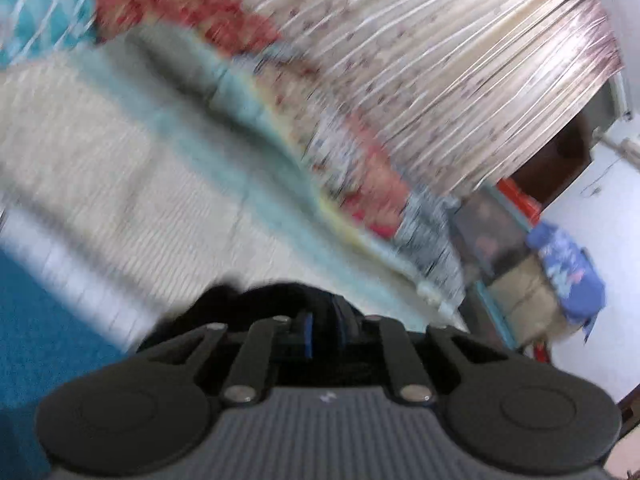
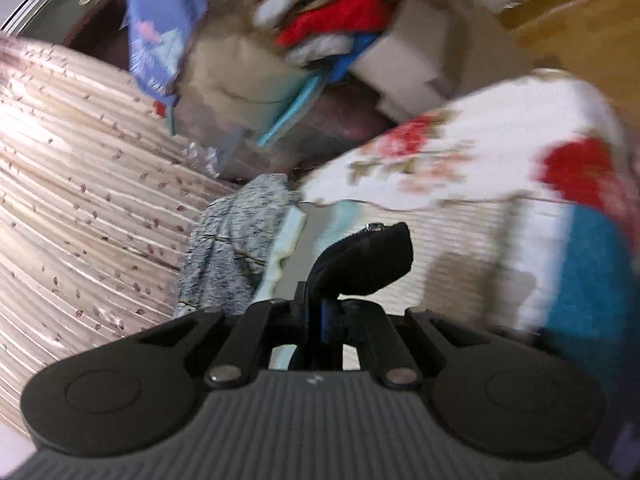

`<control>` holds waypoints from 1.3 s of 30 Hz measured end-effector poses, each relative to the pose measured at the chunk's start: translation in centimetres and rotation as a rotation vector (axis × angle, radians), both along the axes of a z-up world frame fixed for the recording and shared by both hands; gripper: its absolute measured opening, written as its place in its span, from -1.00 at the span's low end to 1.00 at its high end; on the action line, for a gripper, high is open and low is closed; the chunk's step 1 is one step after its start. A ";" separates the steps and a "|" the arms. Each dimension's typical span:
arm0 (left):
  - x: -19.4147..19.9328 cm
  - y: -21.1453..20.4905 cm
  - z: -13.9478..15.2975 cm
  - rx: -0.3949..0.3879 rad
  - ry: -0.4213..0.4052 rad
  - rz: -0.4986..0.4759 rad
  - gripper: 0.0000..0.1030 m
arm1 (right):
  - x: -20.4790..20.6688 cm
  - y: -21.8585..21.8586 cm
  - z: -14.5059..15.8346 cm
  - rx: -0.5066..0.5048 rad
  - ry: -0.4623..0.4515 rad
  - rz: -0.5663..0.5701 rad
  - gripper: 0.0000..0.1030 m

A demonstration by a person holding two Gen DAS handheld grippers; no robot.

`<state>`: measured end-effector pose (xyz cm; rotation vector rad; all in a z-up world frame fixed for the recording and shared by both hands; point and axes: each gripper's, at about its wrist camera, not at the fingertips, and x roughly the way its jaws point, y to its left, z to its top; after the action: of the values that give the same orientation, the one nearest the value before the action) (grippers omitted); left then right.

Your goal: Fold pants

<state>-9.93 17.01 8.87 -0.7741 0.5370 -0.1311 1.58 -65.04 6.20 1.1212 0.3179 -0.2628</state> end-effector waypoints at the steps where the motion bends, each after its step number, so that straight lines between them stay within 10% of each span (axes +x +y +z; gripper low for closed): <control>1: -0.6 -0.1 -1.2 0.001 0.044 -0.003 -0.76 | -1.4 -0.4 -1.7 0.018 0.050 -0.027 -0.84; 3: -1.4 0.0 -4.4 0.019 0.180 0.027 -0.71 | -3.4 -1.0 -5.3 0.041 0.209 -0.096 -0.75; 6: -1.8 1.0 -8.1 -0.028 0.364 0.100 -0.46 | -5.7 -1.1 -8.3 0.071 0.283 -0.199 0.16; 9: -2.4 1.7 -6.8 -0.079 0.312 0.141 -0.25 | -6.7 -1.1 -7.6 0.090 0.231 -0.243 0.16; 14: -2.3 2.4 -3.0 0.015 0.203 0.191 0.72 | -6.0 -0.4 -4.5 -0.005 0.128 -0.192 0.17; 23: 2.7 0.4 -5.8 0.012 0.320 0.129 0.99 | -3.9 2.7 -6.1 -0.108 0.165 0.004 0.18; 28: 5.8 -0.4 -8.0 -0.026 0.391 0.153 0.95 | -3.5 2.5 -7.4 -0.107 0.227 -0.037 0.26; 31: 6.2 -1.4 -7.7 0.015 0.387 0.169 -0.06 | -3.7 2.1 -8.1 -0.069 0.238 -0.083 0.29; 39: 4.1 2.1 -5.8 -0.183 0.360 0.226 -0.40 | -2.3 2.3 -8.1 -0.047 0.208 -0.054 0.29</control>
<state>-5.86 19.10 3.07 -1.0403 0.7798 0.1747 -0.71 -62.74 -1.86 1.0587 0.4633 -0.4344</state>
